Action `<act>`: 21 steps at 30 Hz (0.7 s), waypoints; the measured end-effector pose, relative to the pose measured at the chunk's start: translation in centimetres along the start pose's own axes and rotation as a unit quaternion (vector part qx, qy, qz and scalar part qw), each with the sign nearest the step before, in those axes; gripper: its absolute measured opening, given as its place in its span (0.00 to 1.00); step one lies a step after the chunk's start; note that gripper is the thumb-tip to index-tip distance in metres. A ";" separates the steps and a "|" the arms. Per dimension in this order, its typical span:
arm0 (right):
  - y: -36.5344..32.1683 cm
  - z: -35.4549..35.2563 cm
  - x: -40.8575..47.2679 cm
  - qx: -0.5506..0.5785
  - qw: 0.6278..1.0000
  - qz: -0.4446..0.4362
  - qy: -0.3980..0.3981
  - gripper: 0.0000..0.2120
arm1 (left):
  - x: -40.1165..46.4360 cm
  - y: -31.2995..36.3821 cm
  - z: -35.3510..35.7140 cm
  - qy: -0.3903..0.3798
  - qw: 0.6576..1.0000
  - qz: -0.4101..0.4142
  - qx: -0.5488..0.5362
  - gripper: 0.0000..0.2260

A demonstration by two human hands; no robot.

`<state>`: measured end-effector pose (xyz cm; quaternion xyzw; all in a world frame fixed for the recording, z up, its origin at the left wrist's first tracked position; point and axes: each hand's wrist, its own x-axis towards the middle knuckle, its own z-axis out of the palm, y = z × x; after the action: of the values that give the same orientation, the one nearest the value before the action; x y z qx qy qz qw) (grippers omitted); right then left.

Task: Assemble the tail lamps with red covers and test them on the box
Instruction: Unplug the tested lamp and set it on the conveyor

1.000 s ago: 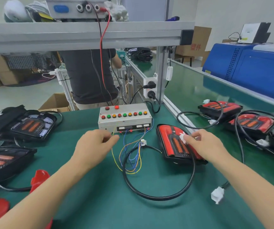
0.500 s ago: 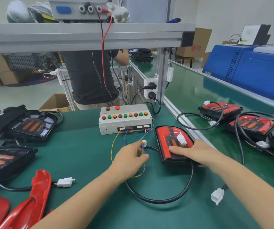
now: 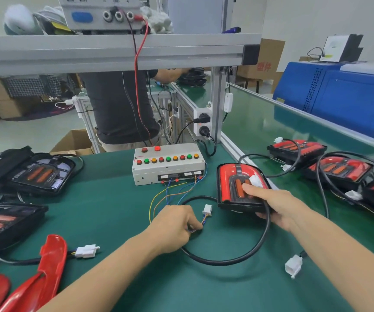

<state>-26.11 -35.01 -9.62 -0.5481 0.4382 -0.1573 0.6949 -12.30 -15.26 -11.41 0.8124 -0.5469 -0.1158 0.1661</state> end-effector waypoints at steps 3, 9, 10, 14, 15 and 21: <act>-1.1 -0.2 -0.4 0.095 0.994 -0.004 -0.052 0.17 | 0.2 0.0 -0.6 -0.030 0.999 0.009 0.034 0.14; -4.7 -1.7 -1.2 0.227 0.969 -0.049 -0.085 0.16 | -0.3 -0.6 -3.7 0.218 0.961 0.005 -0.169 0.19; -5.0 -1.9 -1.3 0.232 0.968 -0.052 -0.085 0.16 | -0.4 -0.9 -4.2 0.266 0.943 -0.020 -0.198 0.20; -5.2 -2.6 -1.4 0.241 0.967 -0.041 -0.074 0.13 | -1.0 -1.7 -4.0 0.187 0.957 -0.065 -0.214 0.10; -5.1 -2.7 -1.3 0.247 0.966 -0.036 -0.069 0.13 | -1.3 -1.8 -3.5 0.119 0.970 -0.061 -0.201 0.09; -5.2 -4.4 -0.4 0.270 0.961 -0.058 0.000 0.13 | -1.7 -2.9 -1.0 -0.015 0.998 0.010 0.064 0.16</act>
<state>-28.40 -39.26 -4.80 -0.3648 0.3467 -0.3100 0.8066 -10.11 -12.59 -11.67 0.8139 -0.5638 -0.0910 0.1071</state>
